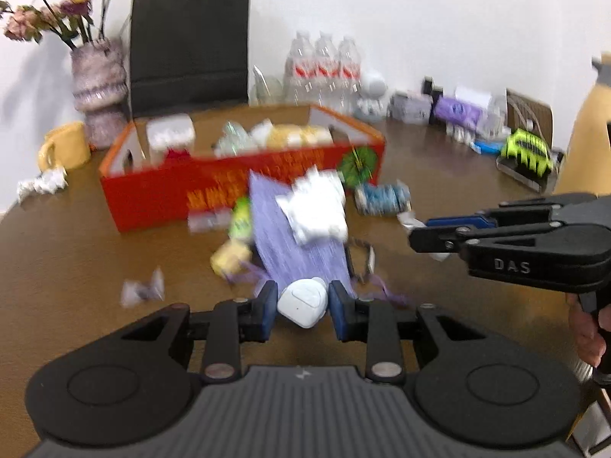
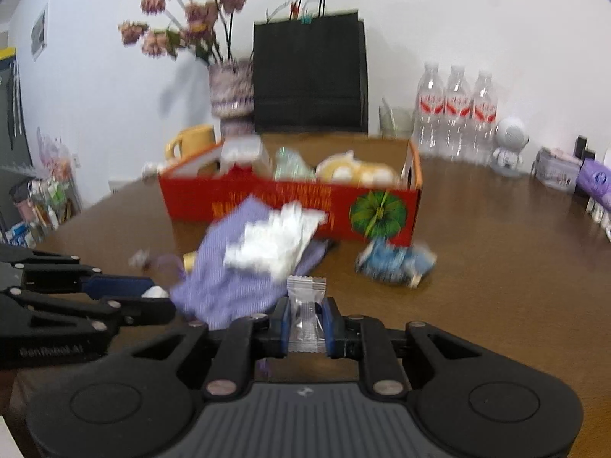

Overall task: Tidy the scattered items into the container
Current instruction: 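Grasp the small white cap with the left tool while the right tool grasps the wrapped candy, then drop the cap into the box with the left tool while the right tool drops the candy, then grasp the crumpled white tissue on the purple pouch with the right tool, then drop the tissue into the box with the right tool while the left tool drops a tissue scrap, then grasp the purple drawstring pouch with the left tool while the right tool grasps the blue wrapper, then release the pouch into the box with the left tool while the right tool releases the wrapper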

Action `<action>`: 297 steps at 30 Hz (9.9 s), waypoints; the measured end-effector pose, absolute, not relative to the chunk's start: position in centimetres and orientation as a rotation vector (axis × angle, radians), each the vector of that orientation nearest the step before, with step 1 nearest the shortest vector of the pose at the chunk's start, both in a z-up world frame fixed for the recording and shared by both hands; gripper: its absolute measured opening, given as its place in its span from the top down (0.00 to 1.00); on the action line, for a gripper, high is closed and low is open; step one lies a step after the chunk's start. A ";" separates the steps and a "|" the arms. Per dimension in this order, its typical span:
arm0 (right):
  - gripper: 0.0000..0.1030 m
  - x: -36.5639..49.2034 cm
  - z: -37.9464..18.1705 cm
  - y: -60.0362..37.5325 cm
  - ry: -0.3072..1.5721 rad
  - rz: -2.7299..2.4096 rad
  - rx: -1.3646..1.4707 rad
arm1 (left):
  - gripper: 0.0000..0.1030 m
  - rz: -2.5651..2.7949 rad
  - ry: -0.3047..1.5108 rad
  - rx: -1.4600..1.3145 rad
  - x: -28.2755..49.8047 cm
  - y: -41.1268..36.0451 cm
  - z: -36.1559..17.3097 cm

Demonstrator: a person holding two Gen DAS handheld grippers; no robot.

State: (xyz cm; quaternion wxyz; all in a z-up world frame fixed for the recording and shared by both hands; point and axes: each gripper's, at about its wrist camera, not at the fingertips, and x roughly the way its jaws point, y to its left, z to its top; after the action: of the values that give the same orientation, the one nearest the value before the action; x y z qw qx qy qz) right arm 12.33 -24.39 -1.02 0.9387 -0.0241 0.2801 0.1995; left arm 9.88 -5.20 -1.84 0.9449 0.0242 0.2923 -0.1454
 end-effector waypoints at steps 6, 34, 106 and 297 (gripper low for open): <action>0.84 15.7 3.0 -24.1 0.470 0.387 -0.026 | 0.71 -0.225 0.485 -0.018 14.3 -2.5 2.9; 0.76 33.9 -1.9 -19.2 0.762 0.280 0.033 | 0.52 -0.070 0.685 -0.106 31.5 0.2 -1.8; 0.29 20.0 -3.2 -17.8 0.598 0.281 0.028 | 0.36 -0.014 0.705 0.016 16.5 3.2 -5.3; 0.85 21.3 -3.5 -26.1 0.582 0.334 -0.068 | 0.96 -0.194 0.531 -0.022 18.9 -7.3 -2.2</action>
State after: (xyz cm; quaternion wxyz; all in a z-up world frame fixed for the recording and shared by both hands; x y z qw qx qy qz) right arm 21.34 -26.10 -3.53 0.9437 -0.0332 0.2853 0.1640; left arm 18.92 -7.30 -2.21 0.9602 -0.0107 0.2620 -0.0957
